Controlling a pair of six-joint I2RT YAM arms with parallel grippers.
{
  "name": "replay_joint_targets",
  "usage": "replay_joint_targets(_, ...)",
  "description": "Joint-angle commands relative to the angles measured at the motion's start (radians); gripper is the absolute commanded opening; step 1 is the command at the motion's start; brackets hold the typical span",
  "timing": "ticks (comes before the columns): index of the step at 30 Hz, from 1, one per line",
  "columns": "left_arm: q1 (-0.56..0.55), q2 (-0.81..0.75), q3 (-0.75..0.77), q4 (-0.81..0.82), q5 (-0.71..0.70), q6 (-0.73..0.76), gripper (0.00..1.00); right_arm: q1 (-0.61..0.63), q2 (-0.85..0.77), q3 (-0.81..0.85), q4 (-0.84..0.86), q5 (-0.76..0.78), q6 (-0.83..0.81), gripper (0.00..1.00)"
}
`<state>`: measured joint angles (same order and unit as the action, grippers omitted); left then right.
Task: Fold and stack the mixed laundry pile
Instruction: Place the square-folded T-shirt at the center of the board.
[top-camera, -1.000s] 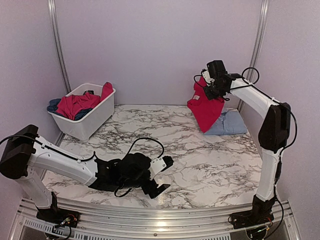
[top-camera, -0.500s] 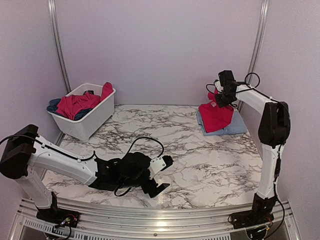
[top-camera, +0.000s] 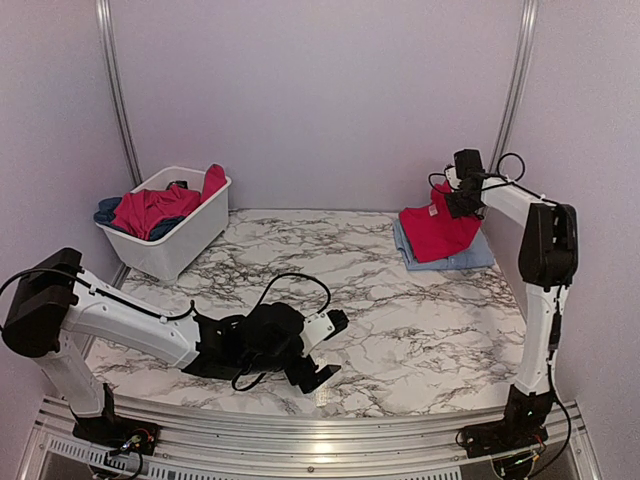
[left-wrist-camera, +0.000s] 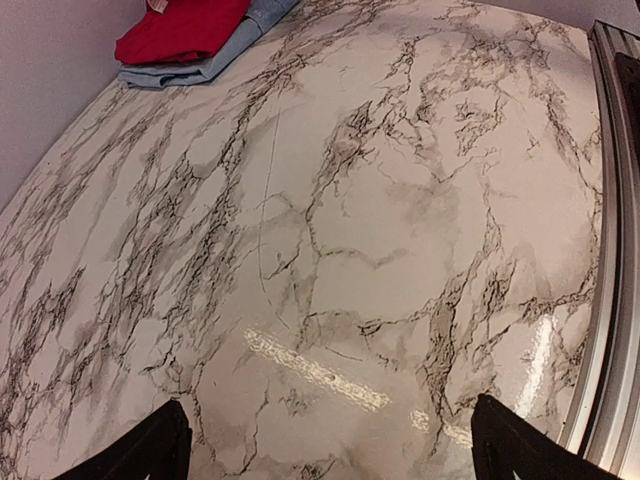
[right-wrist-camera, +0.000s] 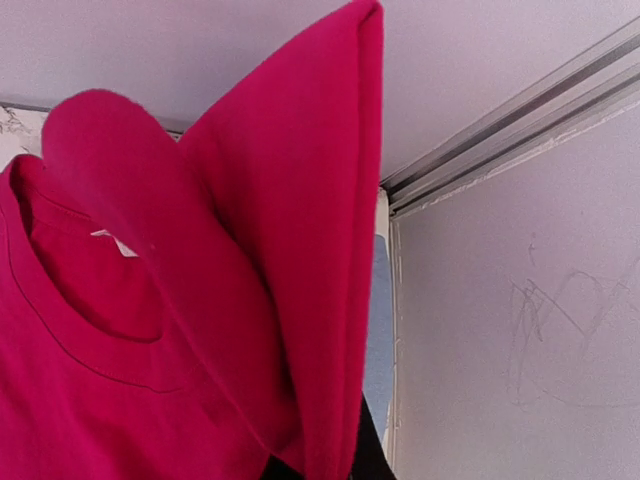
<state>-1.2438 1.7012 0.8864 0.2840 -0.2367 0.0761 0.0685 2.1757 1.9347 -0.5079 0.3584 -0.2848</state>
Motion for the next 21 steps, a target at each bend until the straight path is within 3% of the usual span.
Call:
replay_joint_targets(1,0.011,0.008,0.031,-0.030,-0.005,0.015,0.99,-0.014,0.048,-0.003,0.111,0.026,-0.021,0.01)
replay_joint_targets(6,0.022,0.000,0.036,-0.054,-0.019,0.005,0.99,-0.026,0.105,0.013,0.148,0.074,-0.025,0.09)
replay_joint_targets(8,0.028,-0.009,0.034,-0.061,-0.015,-0.006,0.99,-0.036,0.128,0.049,0.128,0.118,-0.014,0.22)
replay_joint_targets(10,0.037,-0.016,0.031,-0.063,-0.001,-0.017,0.99,-0.045,0.134,0.065,0.122,0.150,-0.001,0.43)
replay_joint_targets(14,0.055,-0.020,0.040,-0.074,0.006,-0.030,0.99,-0.090,0.110,0.070,0.123,0.163,0.017,0.65)
replay_joint_targets(18,0.074,-0.023,0.059,-0.103,-0.008,-0.030,0.99,-0.125,0.087,0.076,0.108,0.165,0.031,0.75)
replay_joint_targets(21,0.101,-0.037,0.062,-0.109,-0.007,-0.041,0.99,-0.134,0.055,0.073,0.099,0.111,0.048,0.78)
